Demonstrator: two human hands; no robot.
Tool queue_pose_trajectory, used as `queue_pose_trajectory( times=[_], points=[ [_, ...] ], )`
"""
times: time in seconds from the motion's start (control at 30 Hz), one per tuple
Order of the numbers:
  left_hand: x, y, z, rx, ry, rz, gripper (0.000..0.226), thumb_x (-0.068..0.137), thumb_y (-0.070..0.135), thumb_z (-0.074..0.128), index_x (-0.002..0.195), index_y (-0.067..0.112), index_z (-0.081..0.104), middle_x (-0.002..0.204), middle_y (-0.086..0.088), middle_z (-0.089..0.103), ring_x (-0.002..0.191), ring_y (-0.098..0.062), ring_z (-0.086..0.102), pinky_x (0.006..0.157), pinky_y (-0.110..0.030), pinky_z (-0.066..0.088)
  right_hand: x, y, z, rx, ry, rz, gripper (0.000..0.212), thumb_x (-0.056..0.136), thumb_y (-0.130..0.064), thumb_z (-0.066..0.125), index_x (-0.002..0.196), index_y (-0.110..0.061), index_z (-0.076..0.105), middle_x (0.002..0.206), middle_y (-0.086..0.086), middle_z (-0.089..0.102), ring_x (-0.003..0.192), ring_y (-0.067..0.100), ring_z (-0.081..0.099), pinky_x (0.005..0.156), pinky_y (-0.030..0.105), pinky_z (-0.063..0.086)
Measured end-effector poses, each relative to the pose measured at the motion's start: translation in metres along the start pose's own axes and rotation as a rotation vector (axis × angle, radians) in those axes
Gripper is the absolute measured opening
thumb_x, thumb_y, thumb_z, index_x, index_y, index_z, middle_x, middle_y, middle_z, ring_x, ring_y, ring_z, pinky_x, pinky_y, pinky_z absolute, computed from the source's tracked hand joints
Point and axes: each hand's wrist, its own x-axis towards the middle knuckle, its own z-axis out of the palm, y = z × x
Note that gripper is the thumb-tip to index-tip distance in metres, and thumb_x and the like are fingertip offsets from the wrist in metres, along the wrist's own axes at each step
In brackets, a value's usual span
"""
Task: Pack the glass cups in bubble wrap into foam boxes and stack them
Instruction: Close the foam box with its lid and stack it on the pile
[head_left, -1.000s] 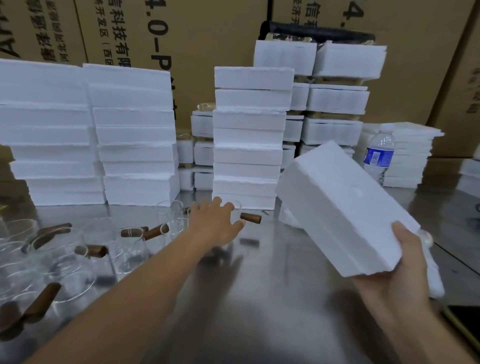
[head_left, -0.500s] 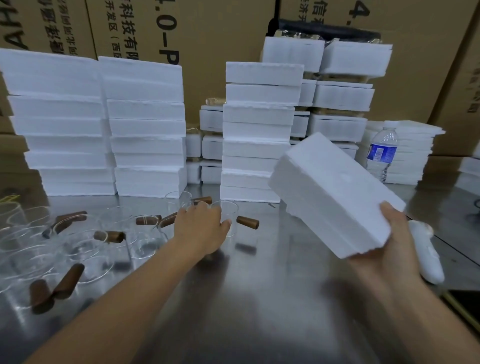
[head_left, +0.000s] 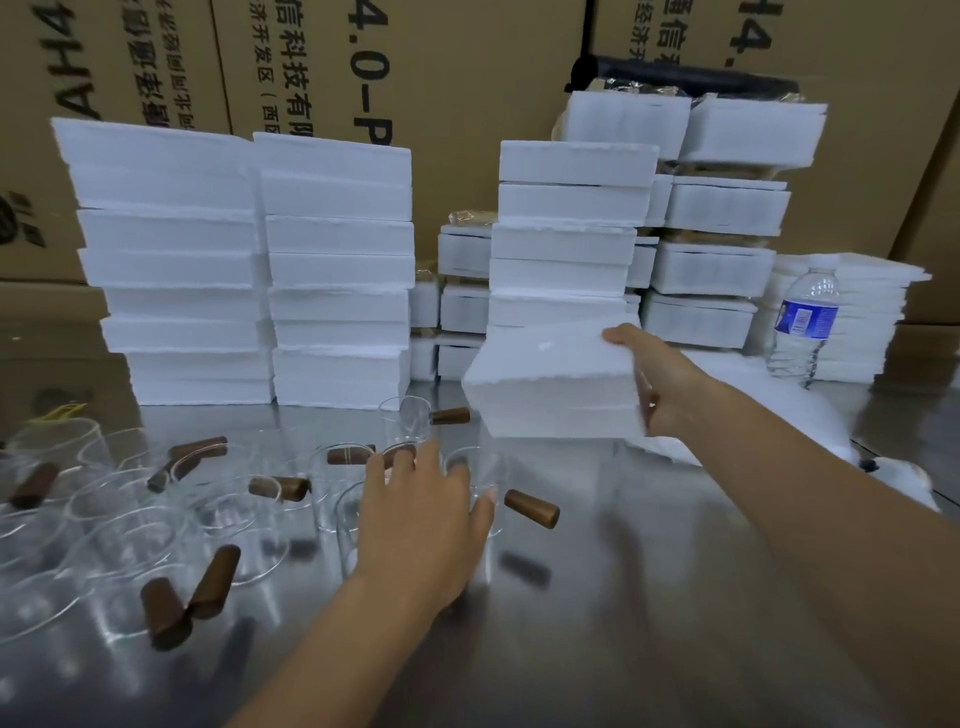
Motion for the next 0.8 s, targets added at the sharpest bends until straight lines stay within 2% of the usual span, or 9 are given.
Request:
queue_pose_trajectory(
  times=[0.03, 0.1, 0.13, 0.17, 0.27, 0.4, 0.57, 0.67, 0.8],
  points=[
    [-0.003, -0.003, 0.001, -0.011, 0.015, 0.002, 0.048, 0.097, 0.051, 0.020, 0.128, 0.029, 0.048, 0.130, -0.001, 0.047, 0.125, -0.023, 0.041, 0.108, -0.040, 0.023, 0.005, 0.001, -0.001, -0.029, 0.000, 0.018, 0.054, 0.075, -0.042, 0.071, 0.119, -0.016, 0.054, 0.117, 0.012, 0.062, 0.092, 0.026, 0.063, 0.091, 0.045, 0.050],
    [-0.008, -0.007, 0.002, -0.047, 0.042, 0.003, 0.046, 0.098, 0.050, 0.019, 0.127, 0.029, 0.047, 0.132, 0.001, 0.044, 0.126, -0.021, 0.038, 0.110, -0.040, 0.019, 0.011, 0.002, -0.002, -0.054, -0.015, 0.059, 0.033, 0.079, -0.039, 0.068, 0.100, -0.016, 0.056, 0.076, 0.011, 0.070, 0.057, 0.024, 0.069, 0.057, 0.037, 0.058],
    [-0.010, -0.009, 0.002, -0.060, 0.049, 0.003, 0.046, 0.098, 0.050, 0.019, 0.128, 0.029, 0.047, 0.133, 0.002, 0.043, 0.127, -0.020, 0.037, 0.111, -0.040, 0.017, 0.014, 0.004, -0.003, -0.060, -0.019, 0.075, 0.026, 0.081, -0.038, 0.066, 0.089, -0.016, 0.054, 0.059, 0.010, 0.067, 0.045, 0.023, 0.065, 0.044, 0.032, 0.053],
    [-0.012, -0.010, 0.002, -0.074, 0.062, 0.004, 0.046, 0.097, 0.050, 0.018, 0.128, 0.030, 0.046, 0.134, 0.002, 0.042, 0.127, -0.019, 0.036, 0.111, -0.039, 0.014, 0.017, 0.006, -0.005, -0.064, -0.016, 0.087, 0.025, 0.081, -0.037, 0.066, 0.084, -0.016, 0.053, 0.057, 0.010, 0.065, 0.045, 0.024, 0.064, 0.040, 0.031, 0.050],
    [-0.015, -0.011, -0.001, -0.118, 0.108, 0.025, 0.042, 0.097, 0.048, 0.030, 0.123, 0.027, 0.054, 0.129, 0.001, 0.048, 0.124, -0.020, 0.042, 0.111, -0.042, 0.017, 0.029, 0.012, -0.008, -0.052, -0.006, 0.107, 0.031, 0.076, -0.038, 0.070, 0.088, -0.015, 0.053, 0.088, 0.011, 0.055, 0.077, 0.028, 0.060, 0.055, 0.040, 0.050],
    [-0.013, -0.015, 0.001, -0.154, 0.284, 0.076, 0.022, 0.072, 0.036, 0.079, 0.082, 0.018, 0.072, 0.086, -0.004, 0.068, 0.084, -0.025, 0.067, 0.087, -0.049, 0.051, 0.042, 0.018, -0.012, -0.031, -0.001, 0.119, 0.035, 0.077, -0.040, 0.070, 0.095, -0.015, 0.054, 0.101, 0.013, 0.054, 0.089, 0.031, 0.059, 0.064, 0.046, 0.051],
    [-0.010, -0.019, 0.006, -0.188, 0.360, 0.100, 0.026, 0.069, 0.037, 0.081, 0.083, 0.018, 0.072, 0.082, -0.001, 0.069, 0.079, -0.022, 0.068, 0.084, -0.047, 0.054, 0.048, 0.030, -0.010, -0.080, 0.005, 0.167, 0.045, 0.089, -0.037, 0.059, 0.126, -0.013, 0.053, 0.126, 0.014, 0.057, 0.102, 0.030, 0.058, 0.088, 0.042, 0.049],
    [-0.009, -0.020, 0.007, -0.162, 0.381, 0.117, 0.028, 0.070, 0.039, 0.080, 0.086, 0.017, 0.073, 0.083, -0.002, 0.069, 0.080, -0.022, 0.068, 0.085, -0.046, 0.053, 0.045, 0.031, 0.000, -0.060, 0.057, 0.128, 0.041, 0.093, -0.031, 0.054, 0.127, -0.008, 0.052, 0.104, 0.012, 0.061, 0.085, 0.029, 0.059, 0.073, 0.038, 0.049],
    [-0.010, -0.018, -0.001, -0.155, 0.415, 0.166, 0.030, 0.069, 0.039, 0.079, 0.086, 0.015, 0.074, 0.084, -0.004, 0.071, 0.082, -0.023, 0.069, 0.084, -0.047, 0.054, 0.035, 0.020, 0.020, -0.234, 0.228, -0.058, 0.053, 0.093, -0.026, 0.054, 0.136, 0.000, 0.038, 0.134, 0.017, 0.048, 0.119, 0.035, 0.048, 0.095, 0.041, 0.040]
  ],
)
